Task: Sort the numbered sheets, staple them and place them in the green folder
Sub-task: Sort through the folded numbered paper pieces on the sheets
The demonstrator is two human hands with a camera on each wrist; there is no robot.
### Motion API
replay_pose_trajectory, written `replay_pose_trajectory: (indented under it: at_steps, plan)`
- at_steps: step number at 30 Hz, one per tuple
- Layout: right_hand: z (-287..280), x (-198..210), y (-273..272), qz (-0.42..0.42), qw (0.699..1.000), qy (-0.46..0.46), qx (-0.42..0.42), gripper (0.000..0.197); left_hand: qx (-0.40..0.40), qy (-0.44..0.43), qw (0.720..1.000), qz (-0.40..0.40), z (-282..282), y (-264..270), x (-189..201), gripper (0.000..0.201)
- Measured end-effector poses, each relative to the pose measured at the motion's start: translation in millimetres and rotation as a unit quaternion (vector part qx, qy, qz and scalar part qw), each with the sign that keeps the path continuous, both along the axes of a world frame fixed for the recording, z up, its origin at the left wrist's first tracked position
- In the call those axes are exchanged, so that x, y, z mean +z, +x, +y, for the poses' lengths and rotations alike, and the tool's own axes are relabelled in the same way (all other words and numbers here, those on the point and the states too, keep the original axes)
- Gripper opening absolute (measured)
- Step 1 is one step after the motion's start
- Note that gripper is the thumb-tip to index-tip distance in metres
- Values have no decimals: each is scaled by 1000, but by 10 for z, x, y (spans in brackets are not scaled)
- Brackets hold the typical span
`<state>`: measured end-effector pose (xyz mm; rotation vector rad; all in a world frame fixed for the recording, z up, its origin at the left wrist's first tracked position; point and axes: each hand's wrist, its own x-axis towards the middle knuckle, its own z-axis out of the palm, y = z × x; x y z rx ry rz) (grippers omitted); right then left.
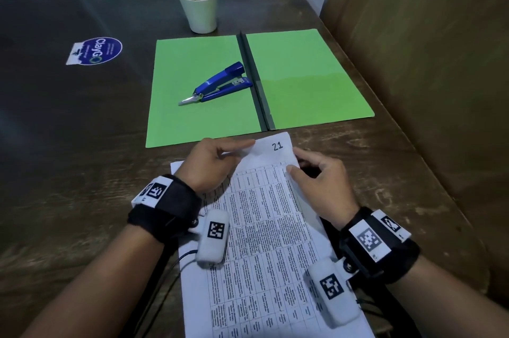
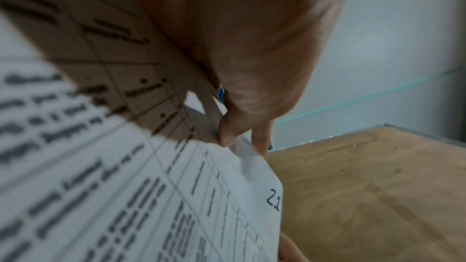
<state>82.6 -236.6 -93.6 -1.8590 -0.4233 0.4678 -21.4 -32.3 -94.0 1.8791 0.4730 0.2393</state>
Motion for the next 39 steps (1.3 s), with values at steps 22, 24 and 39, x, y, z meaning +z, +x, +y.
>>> replay_pose_trajectory:
  at_steps: [22, 24, 39]
  plan:
    - [-216, 47, -69, 46, 997, 57, 16, 16, 66, -16, 997, -36, -113, -25, 42, 11]
    - [-208, 24, -24, 40, 998, 44, 21, 11, 57, 10, 998, -13, -75, 15, 36, 8]
    - [-86, -18, -59, 52, 996, 39, 69, 35, -41, 35, 997, 48, 72, 15, 144, 6]
